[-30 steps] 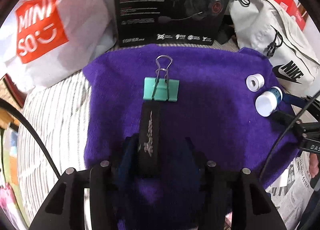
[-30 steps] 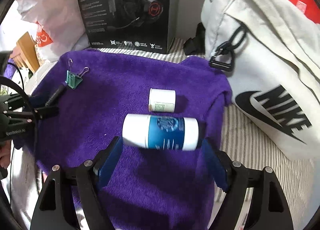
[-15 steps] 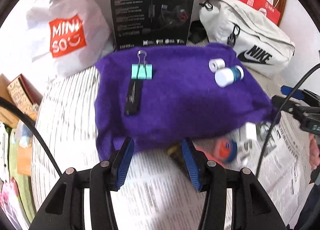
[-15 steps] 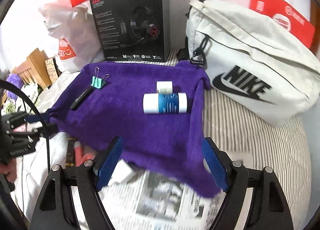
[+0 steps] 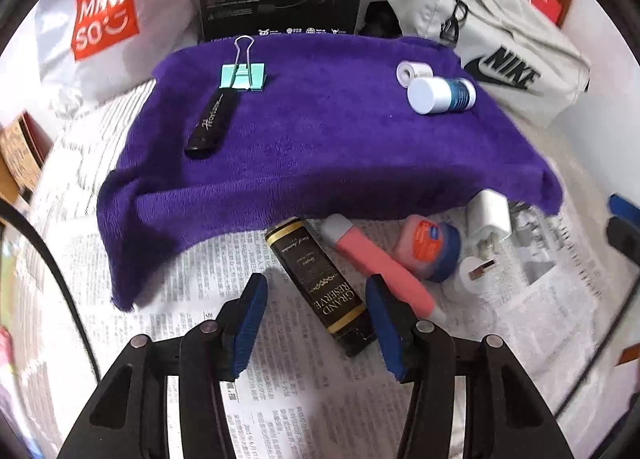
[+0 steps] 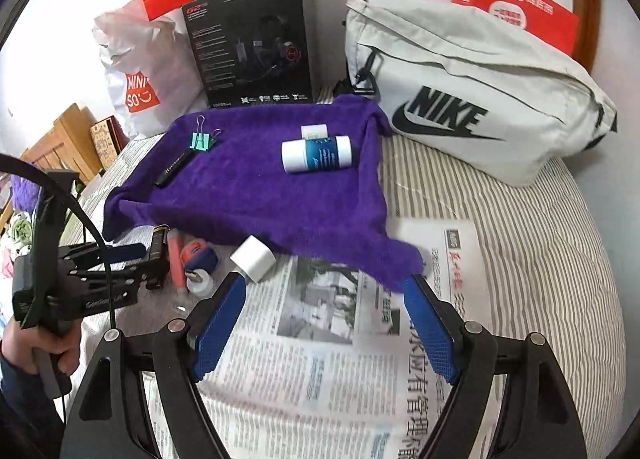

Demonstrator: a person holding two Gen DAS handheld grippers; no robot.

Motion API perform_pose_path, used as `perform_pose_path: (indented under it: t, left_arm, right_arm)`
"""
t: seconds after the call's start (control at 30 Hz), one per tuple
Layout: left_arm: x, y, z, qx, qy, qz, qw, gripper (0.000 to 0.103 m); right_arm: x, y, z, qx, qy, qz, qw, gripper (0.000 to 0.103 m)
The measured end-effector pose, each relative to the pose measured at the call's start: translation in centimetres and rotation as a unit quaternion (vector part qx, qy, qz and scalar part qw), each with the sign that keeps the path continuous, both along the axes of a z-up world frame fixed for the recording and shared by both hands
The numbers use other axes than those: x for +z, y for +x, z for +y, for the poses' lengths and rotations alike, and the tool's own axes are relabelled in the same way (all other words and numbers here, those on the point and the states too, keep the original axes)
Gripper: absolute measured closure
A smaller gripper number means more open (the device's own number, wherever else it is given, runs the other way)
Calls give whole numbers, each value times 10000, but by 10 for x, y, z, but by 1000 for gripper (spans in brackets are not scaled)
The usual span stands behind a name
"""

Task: Organize rigid objects
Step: 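Grasp the black-and-gold Grand Reserve box with the left gripper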

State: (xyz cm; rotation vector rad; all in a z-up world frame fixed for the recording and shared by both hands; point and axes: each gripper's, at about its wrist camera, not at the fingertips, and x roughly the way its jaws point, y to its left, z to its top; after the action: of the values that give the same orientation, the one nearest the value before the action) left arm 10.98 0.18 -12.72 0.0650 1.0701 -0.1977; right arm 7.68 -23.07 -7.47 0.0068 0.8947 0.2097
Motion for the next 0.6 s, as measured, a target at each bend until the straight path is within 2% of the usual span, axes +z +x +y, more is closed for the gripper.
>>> perform_pose_path:
  t: [0.2, 0.3, 0.4, 0.47, 0.5, 0.53, 0.6]
  left_arm:
    - [1, -16, 15, 152, 367, -49, 9992, 50]
    - [1, -19, 27, 297, 196, -82, 9993, 51]
    - [0, -13, 24, 233, 188, -146, 9994, 51]
    - [0, -10, 21, 173, 201, -195, 9995, 55]
    - [0, -10, 20, 150, 156, -226, 9995, 77]
    - [1, -11, 21, 117, 69, -244, 9996, 81]
    - [1, -12, 20, 45, 54, -226, 9997, 81]
  right_arm:
    - [-2, -6, -7, -40, 28, 20, 10000, 22]
    - [-4, -6, -8, -37, 70, 30, 10000, 22]
    - [-8, -4, -6, -2, 78, 80, 9999, 22]
    - [-11, -4, -5, 28, 50, 112, 9999, 22]
    - [-12, -4, -5, 37, 46, 120, 9999, 22]
    - [-13, -5, -4, 52, 54, 129, 9999, 22]
    - [-15, -5, -4, 72, 53, 162, 9998, 22]
